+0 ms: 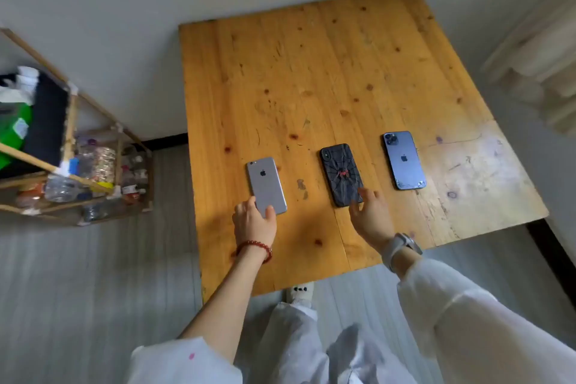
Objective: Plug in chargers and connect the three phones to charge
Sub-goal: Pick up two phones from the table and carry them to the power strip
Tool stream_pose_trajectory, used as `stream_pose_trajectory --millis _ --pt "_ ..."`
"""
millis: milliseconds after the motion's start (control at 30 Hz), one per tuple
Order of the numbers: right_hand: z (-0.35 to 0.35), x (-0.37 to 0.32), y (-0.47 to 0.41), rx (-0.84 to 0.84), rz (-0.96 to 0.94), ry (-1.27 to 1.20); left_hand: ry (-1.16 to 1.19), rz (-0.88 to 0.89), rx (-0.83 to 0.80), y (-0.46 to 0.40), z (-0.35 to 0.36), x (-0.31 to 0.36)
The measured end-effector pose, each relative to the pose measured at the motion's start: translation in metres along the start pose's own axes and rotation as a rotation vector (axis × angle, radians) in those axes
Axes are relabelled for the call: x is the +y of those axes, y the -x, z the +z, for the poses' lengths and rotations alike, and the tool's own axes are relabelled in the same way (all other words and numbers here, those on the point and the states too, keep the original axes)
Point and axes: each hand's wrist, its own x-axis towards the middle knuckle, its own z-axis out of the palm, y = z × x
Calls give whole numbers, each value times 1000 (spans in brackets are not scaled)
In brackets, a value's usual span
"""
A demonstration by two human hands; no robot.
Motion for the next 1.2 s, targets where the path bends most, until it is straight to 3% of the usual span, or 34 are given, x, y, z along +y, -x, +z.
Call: stream_pose_trajectory --millis 167,333,567,667,833,1100,1200 --pt "8 -11 -52 -35 122 76 -169 -144 4 -46 21 6" --pt "24 -17 -75 -46 245 180 -306 -161 72 -58 36 14" --pt "27 -24 -86 -56 301 230 -168 -103 -18 -69 41 39" --pt "27 -26 -89 -46 324 211 9 -49 -99 -69 46 47" --pt "24 -21 -94 -56 412 155 98 -13 -236 -62 42 38" --pt "26 -29 -89 -51 452 69 218 -51 -180 -51 33 35" --pt "27 -31 -81 -30 376 -36 211 -54 -166 -48 30 35"
